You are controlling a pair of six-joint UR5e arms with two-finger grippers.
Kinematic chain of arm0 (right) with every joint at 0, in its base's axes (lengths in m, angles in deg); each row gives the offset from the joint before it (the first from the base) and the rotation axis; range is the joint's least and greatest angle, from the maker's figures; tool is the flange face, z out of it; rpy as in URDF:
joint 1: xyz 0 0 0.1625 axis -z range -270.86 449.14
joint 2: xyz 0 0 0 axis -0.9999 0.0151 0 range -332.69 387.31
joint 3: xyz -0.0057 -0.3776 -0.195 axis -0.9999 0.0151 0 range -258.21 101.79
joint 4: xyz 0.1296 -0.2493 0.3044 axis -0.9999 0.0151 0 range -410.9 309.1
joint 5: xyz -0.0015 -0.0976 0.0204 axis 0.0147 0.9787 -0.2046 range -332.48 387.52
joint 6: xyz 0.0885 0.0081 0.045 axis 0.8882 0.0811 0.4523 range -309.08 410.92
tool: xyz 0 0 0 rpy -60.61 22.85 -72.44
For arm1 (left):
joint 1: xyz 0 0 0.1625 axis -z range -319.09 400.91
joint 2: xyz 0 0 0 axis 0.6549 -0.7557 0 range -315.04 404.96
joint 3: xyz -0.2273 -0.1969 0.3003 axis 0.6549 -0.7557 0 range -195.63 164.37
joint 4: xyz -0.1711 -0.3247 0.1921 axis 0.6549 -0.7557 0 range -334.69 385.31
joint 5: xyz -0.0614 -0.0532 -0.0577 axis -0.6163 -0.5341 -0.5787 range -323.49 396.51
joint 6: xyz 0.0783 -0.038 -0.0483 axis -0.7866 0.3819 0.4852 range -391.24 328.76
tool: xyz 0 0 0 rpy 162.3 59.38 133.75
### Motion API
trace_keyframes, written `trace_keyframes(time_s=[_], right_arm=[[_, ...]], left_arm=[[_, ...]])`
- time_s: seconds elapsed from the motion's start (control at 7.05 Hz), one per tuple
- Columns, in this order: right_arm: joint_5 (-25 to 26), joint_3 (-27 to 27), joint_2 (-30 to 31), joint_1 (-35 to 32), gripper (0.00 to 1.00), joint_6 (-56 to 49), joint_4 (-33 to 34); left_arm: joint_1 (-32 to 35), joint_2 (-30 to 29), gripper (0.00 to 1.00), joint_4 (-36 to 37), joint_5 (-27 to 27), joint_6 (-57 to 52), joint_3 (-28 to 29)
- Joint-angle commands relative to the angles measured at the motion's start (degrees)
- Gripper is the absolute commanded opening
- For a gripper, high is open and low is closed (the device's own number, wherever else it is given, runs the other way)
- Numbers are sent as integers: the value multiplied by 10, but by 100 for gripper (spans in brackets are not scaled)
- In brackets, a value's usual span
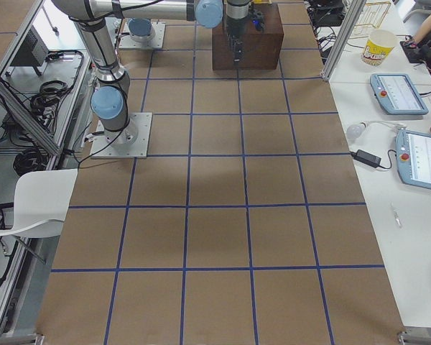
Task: Open drawer and put corn inside
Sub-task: 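Carry the corn over the open drawer and release it inside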
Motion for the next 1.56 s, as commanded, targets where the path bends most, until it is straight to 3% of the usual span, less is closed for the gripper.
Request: trace_keyframes(time_s=[0.0,0.14,0.28,0.43,1.14,1.42], right_arm=[[0,0,0,2,100,0,0],[0,0,0,0,100,0,0],[0,0,0,2,100,0,0],[0,0,0,0,100,0,0],[0,0,0,0,100,0,0],[0,0,0,0,100,0,0]], left_arm=[[0,-1,26,18,-2,1,-9],[0,-1,71,18,-1,0,-9],[0,1,90,18,-2,0,-7],[0,3,100,18,-2,0,-6],[2,33,100,6,2,-1,13],[6,52,100,-67,3,25,55]])
